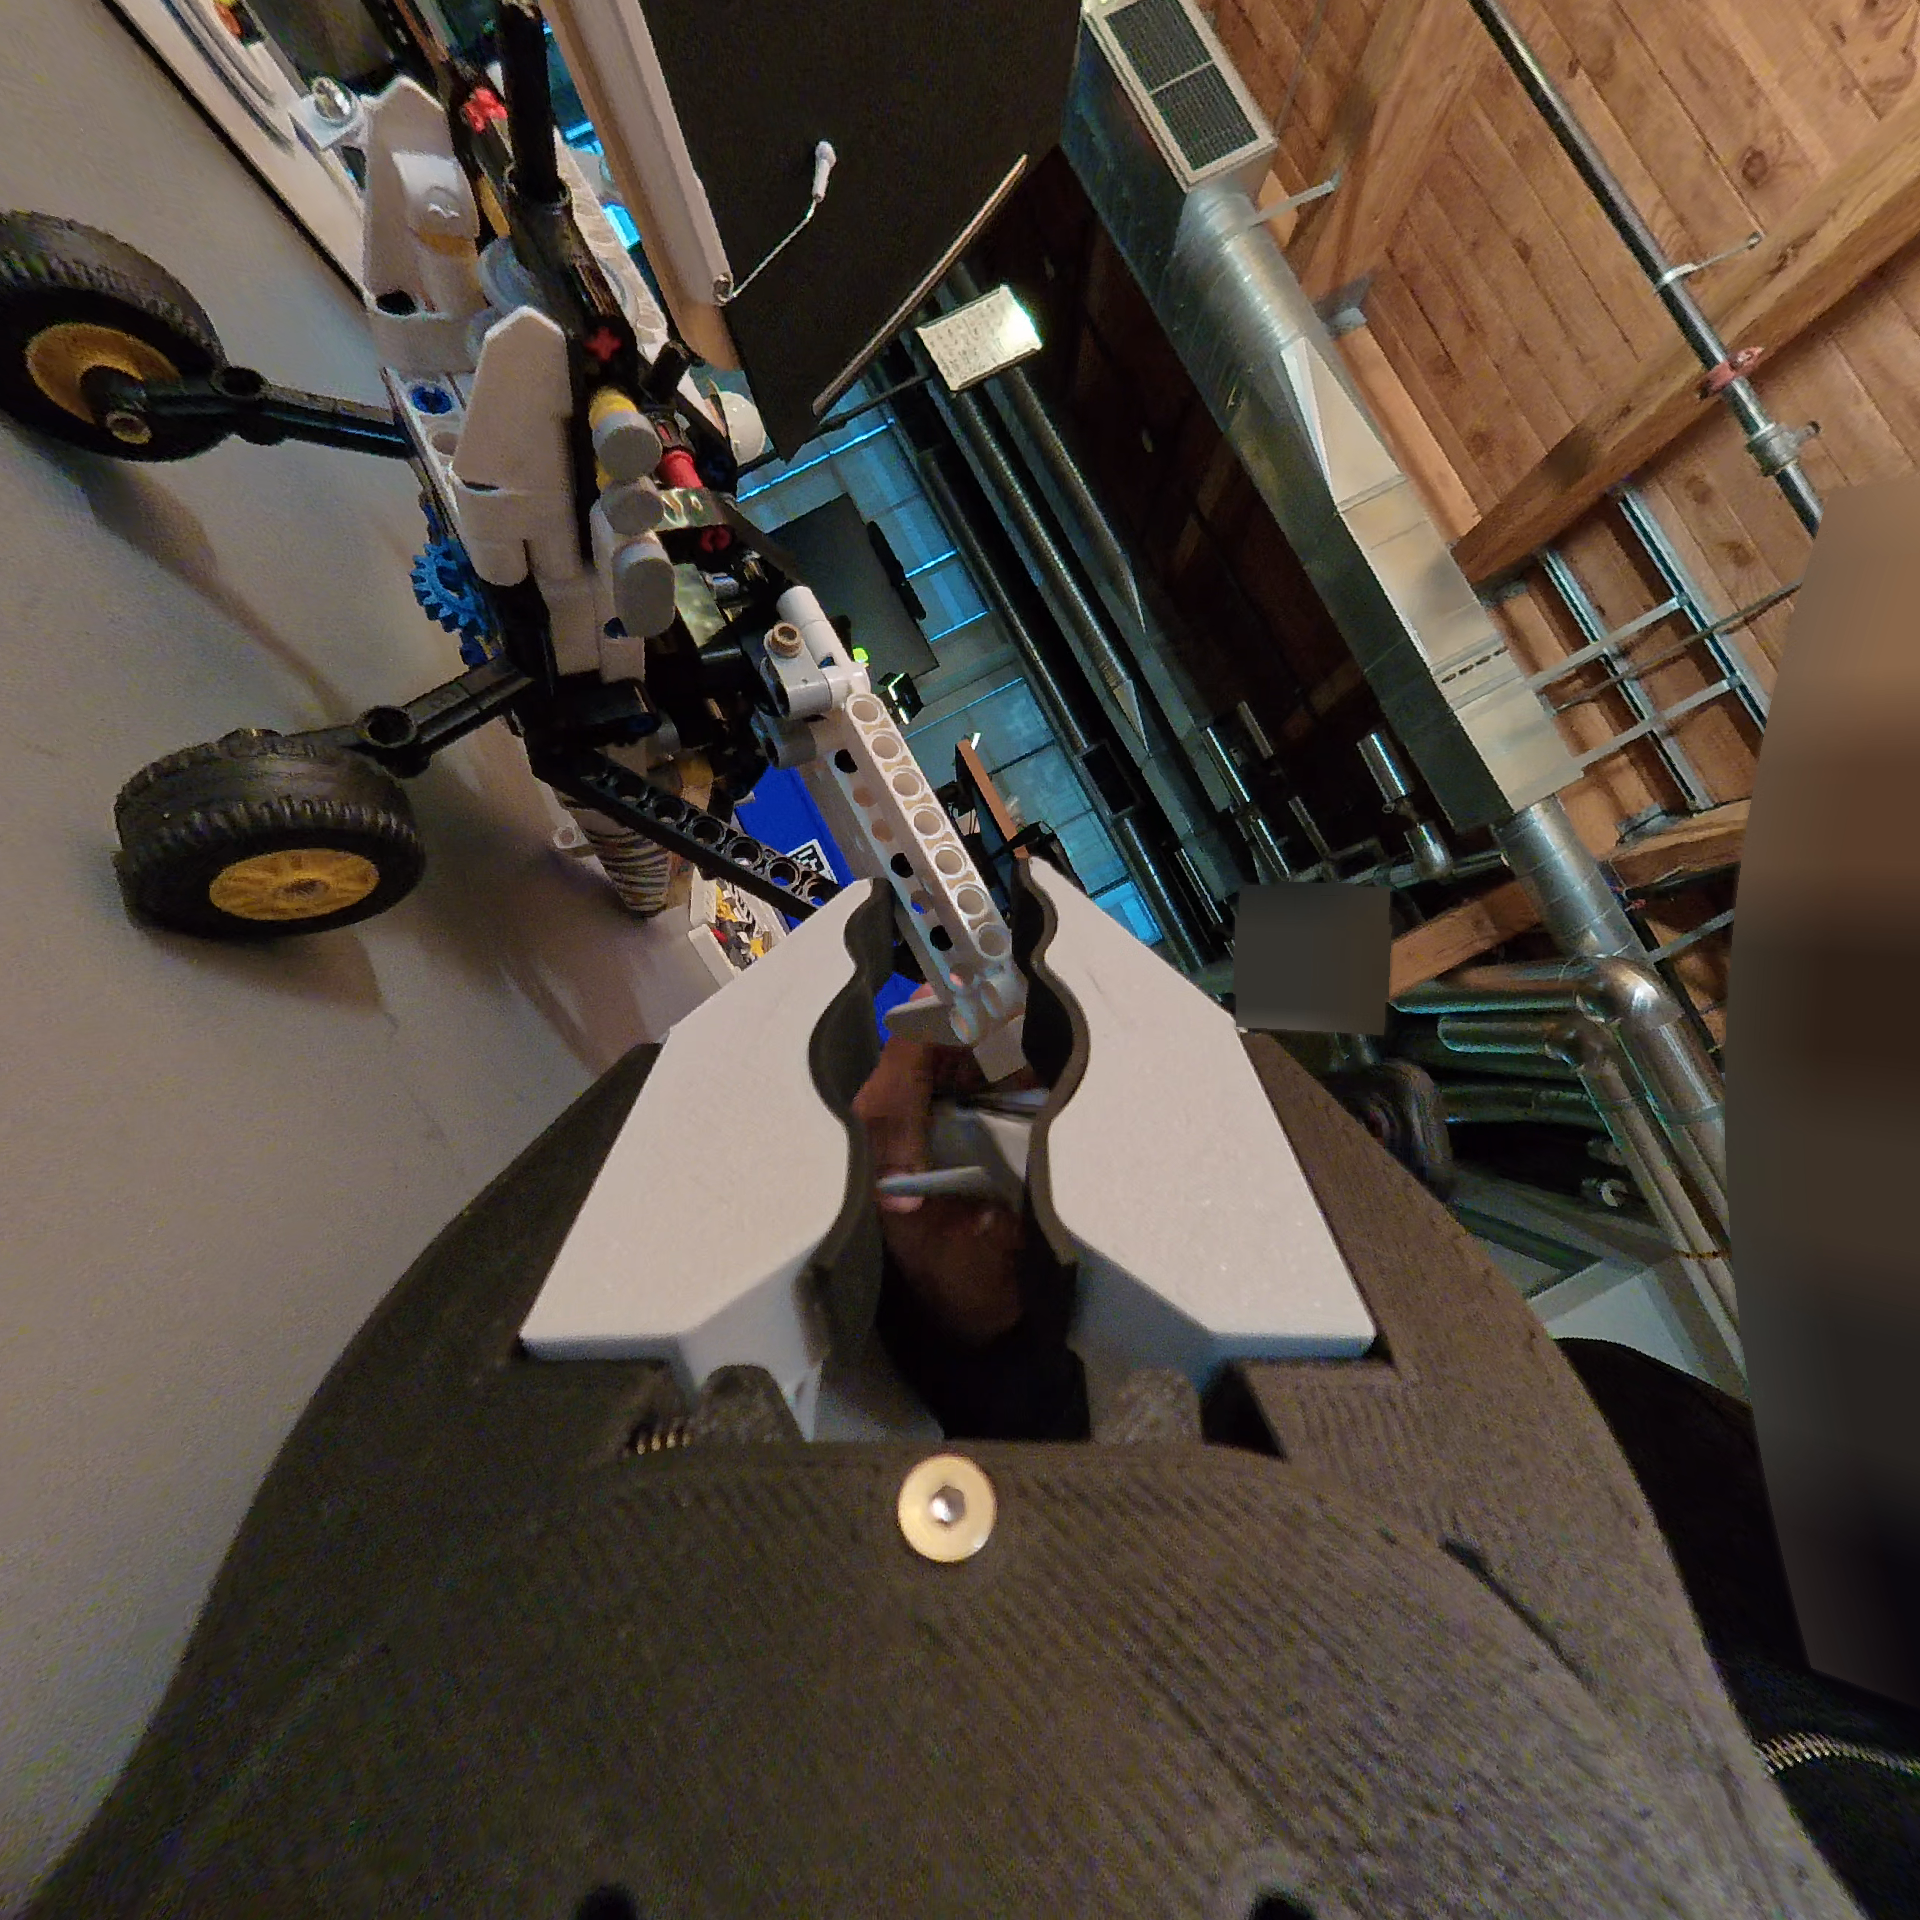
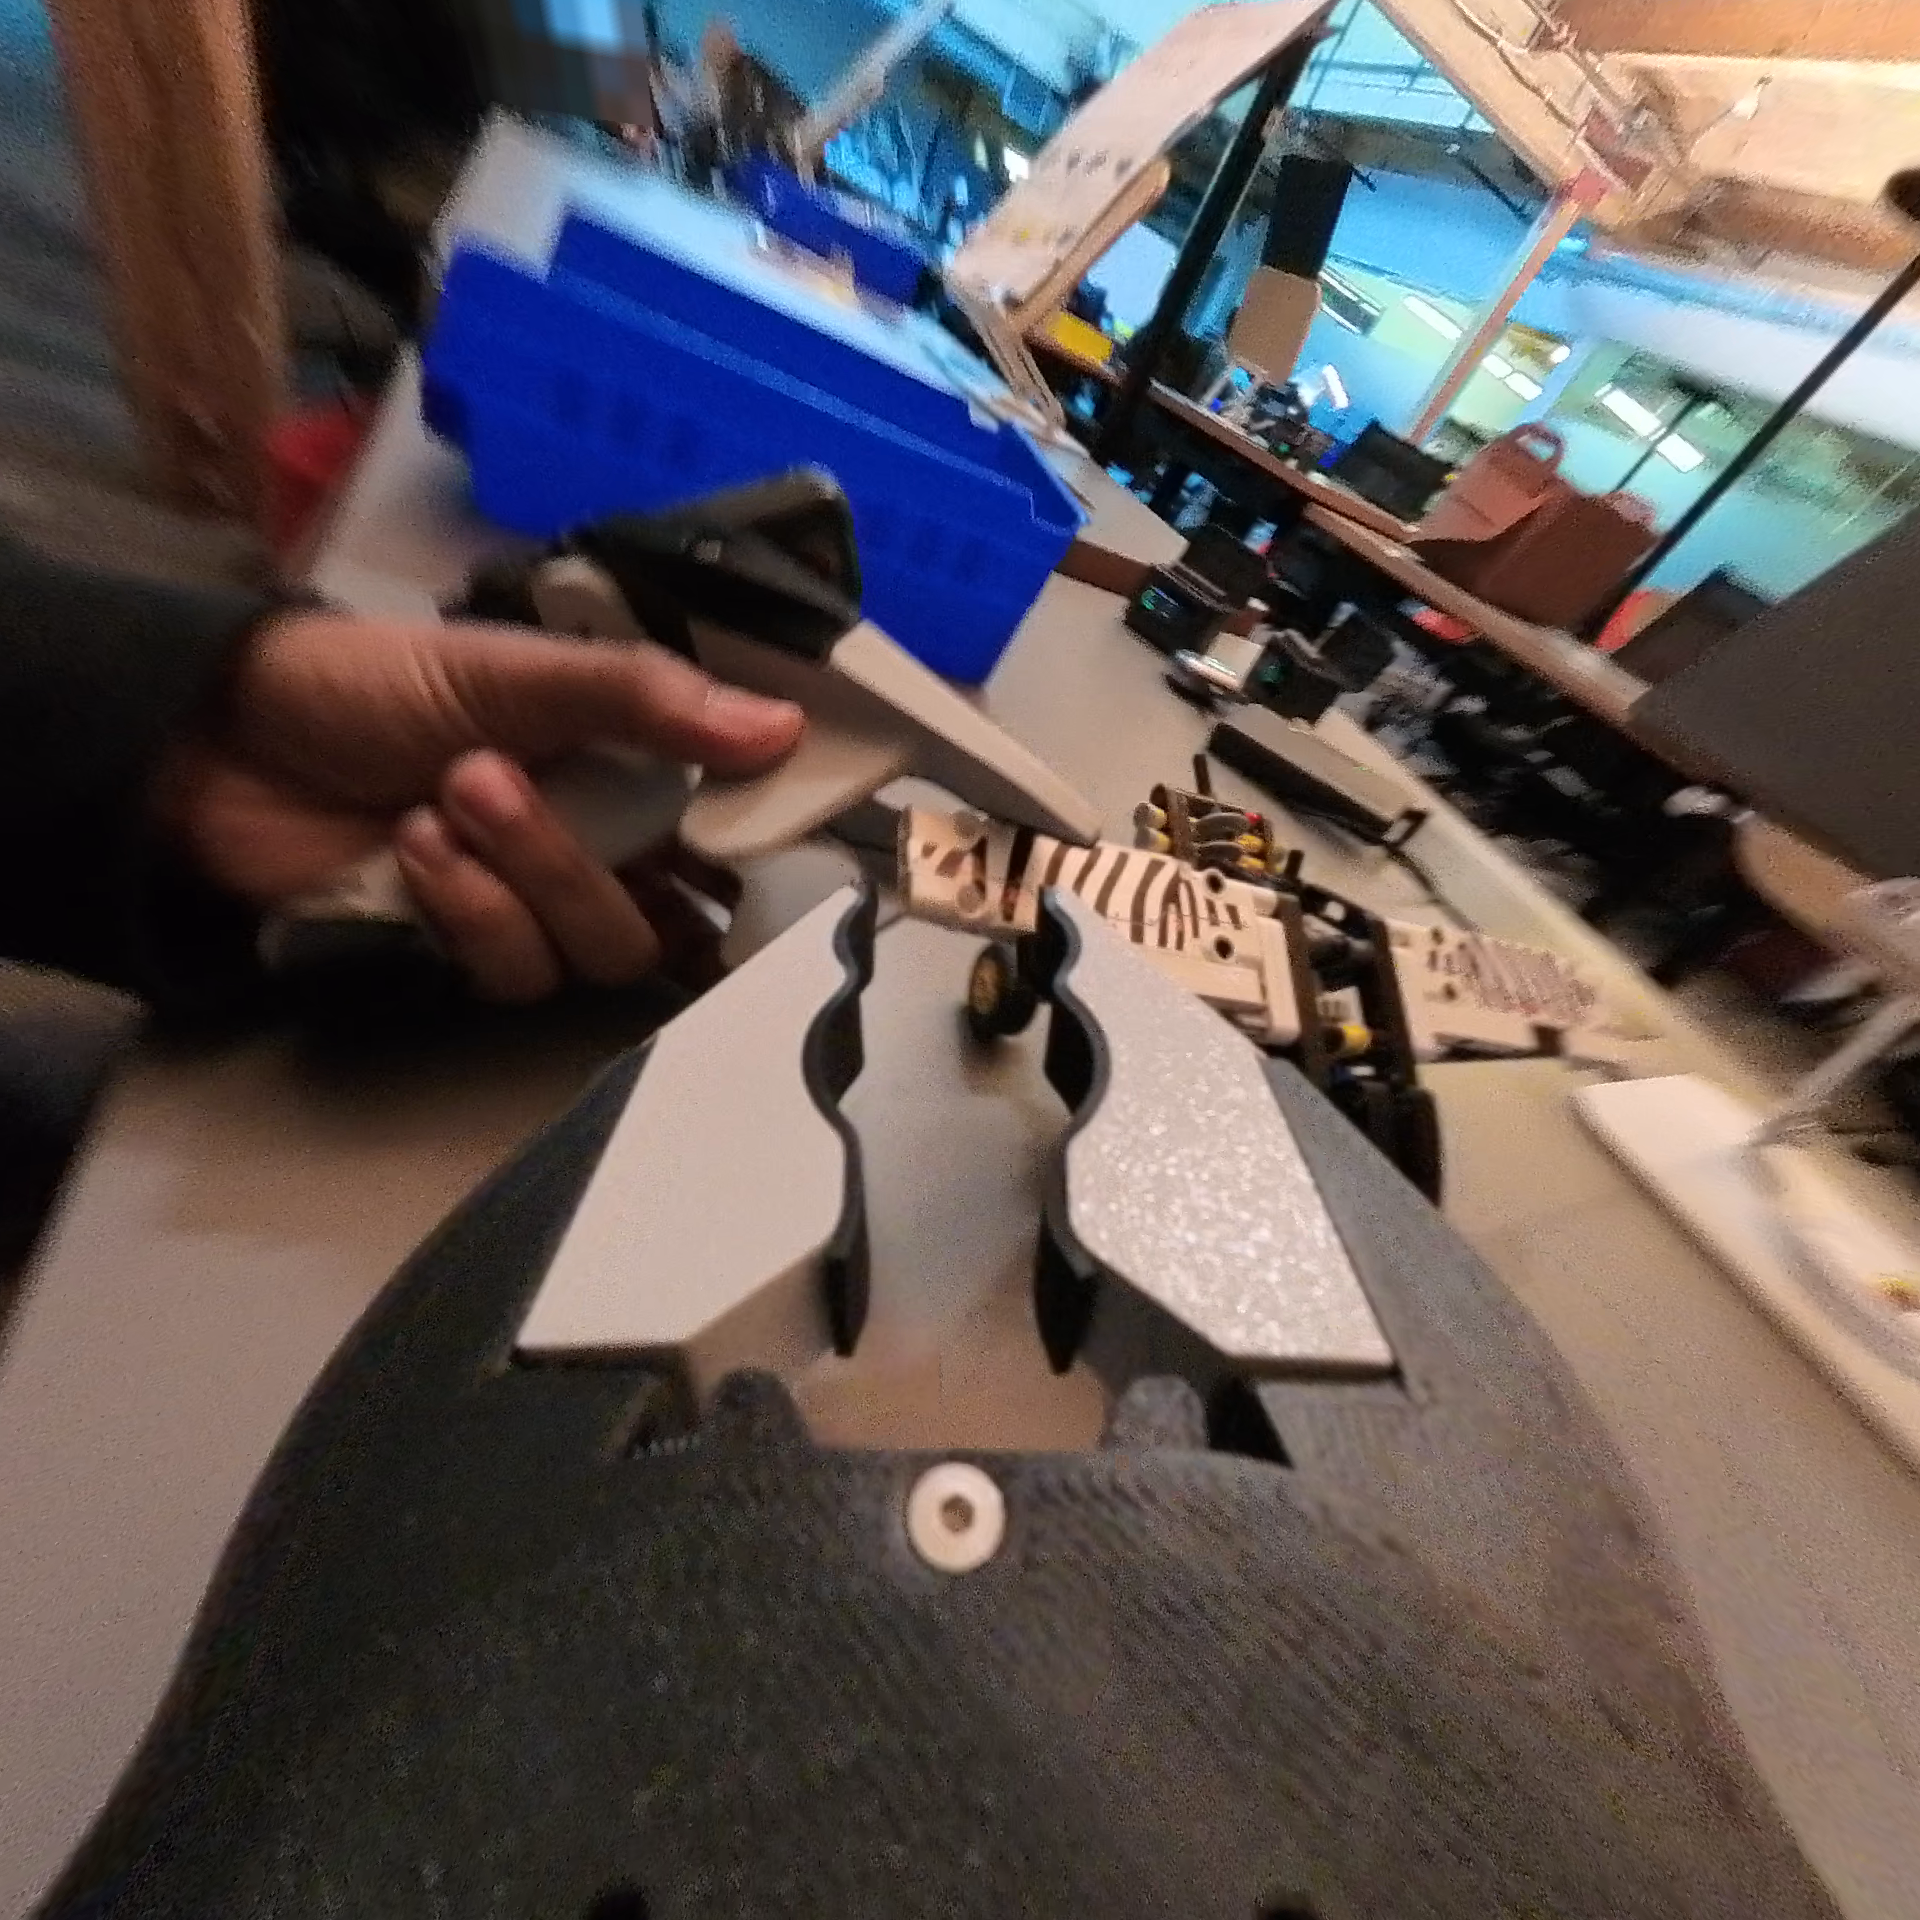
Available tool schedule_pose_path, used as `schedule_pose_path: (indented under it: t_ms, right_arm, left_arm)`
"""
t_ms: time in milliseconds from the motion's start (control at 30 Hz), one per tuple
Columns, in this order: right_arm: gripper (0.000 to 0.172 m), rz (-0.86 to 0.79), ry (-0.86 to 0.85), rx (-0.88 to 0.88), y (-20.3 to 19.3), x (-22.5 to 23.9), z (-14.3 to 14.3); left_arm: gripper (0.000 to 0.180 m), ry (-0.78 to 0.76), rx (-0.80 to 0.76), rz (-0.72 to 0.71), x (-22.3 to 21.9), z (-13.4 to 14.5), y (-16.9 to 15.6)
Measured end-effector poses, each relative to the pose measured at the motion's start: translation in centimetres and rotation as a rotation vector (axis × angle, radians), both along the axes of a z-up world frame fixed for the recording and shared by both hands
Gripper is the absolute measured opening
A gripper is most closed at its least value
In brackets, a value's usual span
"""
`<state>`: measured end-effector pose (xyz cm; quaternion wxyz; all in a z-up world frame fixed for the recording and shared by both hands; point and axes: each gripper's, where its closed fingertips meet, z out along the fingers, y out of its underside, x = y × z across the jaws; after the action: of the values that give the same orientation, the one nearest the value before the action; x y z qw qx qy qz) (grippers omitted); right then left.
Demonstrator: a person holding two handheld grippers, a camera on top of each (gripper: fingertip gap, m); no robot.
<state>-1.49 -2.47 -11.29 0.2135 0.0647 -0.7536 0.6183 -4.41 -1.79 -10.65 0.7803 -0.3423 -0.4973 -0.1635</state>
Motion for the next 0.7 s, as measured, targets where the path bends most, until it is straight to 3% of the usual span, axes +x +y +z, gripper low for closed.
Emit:
schedule_pose_path:
  t_ms: [133, 267, 333, 433, 700]
  right_arm:
    - [0.033, 0.000, -0.285, -0.154, 1.3, -1.9, 1.7]
    - [0.035, -0.093, -0.429, -0.165, 3.0, -5.0, 0.9]
    - [0.035, -0.170, -0.352, -0.079, 3.6, -6.2, -0.2]
    - [0.034, -0.261, -0.103, 0.008, 3.8, -6.7, -0.3]
    - [0.035, -0.276, 0.372, 0.175, 1.6, -4.7, -0.6]
  left_arm:
    - [0.020, 0.000, -0.005, -0.004, 0.0, 0.0, 0.1]
    - [0.020, -0.002, -0.004, -0.013, 0.1, -0.1, 0.2]
    - [0.021, -0.003, 0.001, -0.019, 0.1, 0.0, 0.2]
    - [0.021, -0.001, 0.010, -0.033, 0.2, 0.0, 0.3]
    - [0.021, 0.008, 0.000, -0.062, 0.5, 0.1, 0.8]
